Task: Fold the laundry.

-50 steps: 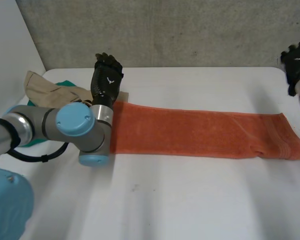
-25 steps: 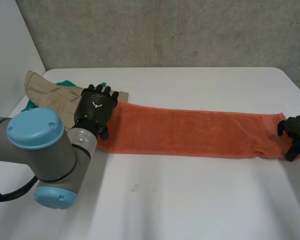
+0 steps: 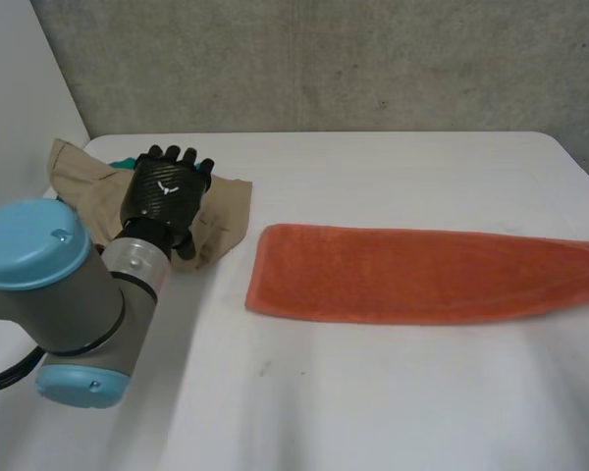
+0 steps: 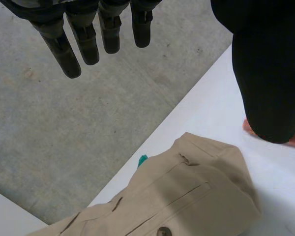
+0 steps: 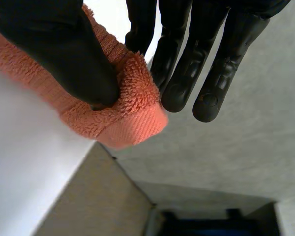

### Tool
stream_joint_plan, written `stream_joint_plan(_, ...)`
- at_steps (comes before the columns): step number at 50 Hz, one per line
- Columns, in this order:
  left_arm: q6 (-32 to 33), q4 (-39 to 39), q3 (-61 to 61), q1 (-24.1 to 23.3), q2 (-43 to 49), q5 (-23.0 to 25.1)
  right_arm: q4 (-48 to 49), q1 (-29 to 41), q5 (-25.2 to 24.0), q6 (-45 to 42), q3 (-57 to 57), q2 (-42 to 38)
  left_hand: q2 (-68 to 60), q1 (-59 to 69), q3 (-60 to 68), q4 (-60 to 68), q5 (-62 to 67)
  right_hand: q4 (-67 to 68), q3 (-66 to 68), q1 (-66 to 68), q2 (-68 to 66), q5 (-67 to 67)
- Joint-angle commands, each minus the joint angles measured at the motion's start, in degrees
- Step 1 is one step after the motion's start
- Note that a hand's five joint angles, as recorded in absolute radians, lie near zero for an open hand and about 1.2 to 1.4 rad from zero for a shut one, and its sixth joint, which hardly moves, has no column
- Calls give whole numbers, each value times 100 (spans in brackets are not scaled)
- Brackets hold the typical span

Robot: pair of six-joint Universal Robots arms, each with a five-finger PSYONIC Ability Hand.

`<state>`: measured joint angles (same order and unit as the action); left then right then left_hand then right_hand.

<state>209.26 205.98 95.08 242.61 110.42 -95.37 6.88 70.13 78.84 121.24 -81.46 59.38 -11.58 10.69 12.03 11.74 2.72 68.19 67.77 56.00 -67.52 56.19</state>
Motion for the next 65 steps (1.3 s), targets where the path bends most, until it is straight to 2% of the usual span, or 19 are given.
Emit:
stream_joint_plan(1, -8, -6, 177, 110, -179, 1, 630, 1159, -334, 417, 34, 486, 119, -31, -165, -136, -234, 1181, 1223, 2400, -1248, 1381)
stream_joint_plan(10, -8, -6, 300, 295, -275, 1, 850, 3488, -1160, 708, 87, 698, 136, -47, -182, -153, -250, 1181, 1223, 2400, -1248, 1381)
stream_joint_plan(15, -8, -6, 344, 330, -275, 1, 912, 4726, -1485, 717, 358, 6, 136, -47, -182, -153, -250, 1181, 1223, 2400, -1248, 1381)
stream_joint_plan(20, -8, -6, 362, 322, -214, 10, 842, 5467, -1521, 708, 701, -760, 153, -64, -199, -170, -267, 1181, 1223, 2400, -1248, 1381)
stream_joint_plan(21, -8, -6, 353, 313, -205, 10, 833, 5537, -1486, 708, 763, -900, 158, -69, -203, -174, -272, 920, 962, 2139, -988, 1120)
stream_joint_plan(22, -8, -6, 353, 313, -196, 10, 815, 5651, -1434, 717, 877, -1102, 158, -69, -203, -174, -272, -2130, -2088, -911, 2062, -1930)
stream_joint_plan(23, -8, -6, 345, 313, -196, 10, 806, 5670, -1407, 726, 913, -1173, 158, -69, -203, -174, -272, -3426, -3384, -2207, 3359, -3226)
stream_joint_plan(26, -8, 3, 283, 287, -170, 19, 728, 5670, -1127, 813, 948, -1139, 158, -69, -203, -174, -272, -5384, -5342, -4165, 5317, -5184)
stream_joint_plan(28, 1, 12, 231, 260, -118, 10, 710, 5661, -933, 866, 922, -1034, 158, -69, -203, -174, -272, -5819, -5777, -4600, 5752, -5619)
stream_joint_plan(32, 10, 38, 12, 15, -38, 19, 657, 5425, -143, 1559, 773, -630, 136, -47, -182, -153, -250, -5819, -5777, -4600, 5752, -5619)
stream_joint_plan(34, 10, 47, -121, -126, 41, 10, 561, 4926, 252, 2276, 554, -358, 136, -47, -182, -153, -250, -5819, -5777, -4600, 5752, -5619)
stream_joint_plan(36, 1, 47, -348, -328, 189, 1, 412, 4573, 403, 2684, 352, -173, 136, -47, -182, -153, -250, -5819, -5777, -4600, 5752, -5619)
stream_joint_plan(40, 1, 47, -726, -591, 444, -16, -45, 3957, 290, 3441, -272, 240, 103, -14, -149, -119, -217, -5819, -5777, -4600, 5752, -5619)
stream_joint_plan(46, 1, 21, -1044, -926, 753, -43, -169, 3307, -123, 3381, -1203, 329, 86, 3, -132, -102, -200, -5715, -5674, -4497, 5648, -5516)
stream_joint_plan(48, 1, 21, -1071, -970, 814, -43, -126, 3131, -115, 3223, -1354, 303, 103, -14, -148, -119, -217, -4338, -4297, -3120, 4271, -4139)
stream_joint_plan(50, 1, 21, -1062, -988, 841, -43, -3, 2955, -80, 2968, -1477, 267, 103, -14, -148, -119, -217, -1132, -1090, 87, 1064, -932)
stream_joint_plan(52, 1, 21, -1044, -988, 841, -43, 207, 2805, 34, 2696, -1513, 293, 103, -14, -148, -119, -217, 1170, 1212, 2389, -1238, 1370)
stream_joint_plan(59, 1, -14, -956, -953, 771, -52, 305, 2875, 246, 2325, -1214, 320, 69, 20, -115, -85, -183, 1181, 1223, 2400, -1248, 1381)
stream_joint_plan(65, -8, -120, -790, -787, 473, -43, 297, 3814, 325, 2299, -459, 399, 69, 20, -115, -85, -183, 1181, 1223, 2400, -1248, 1381)
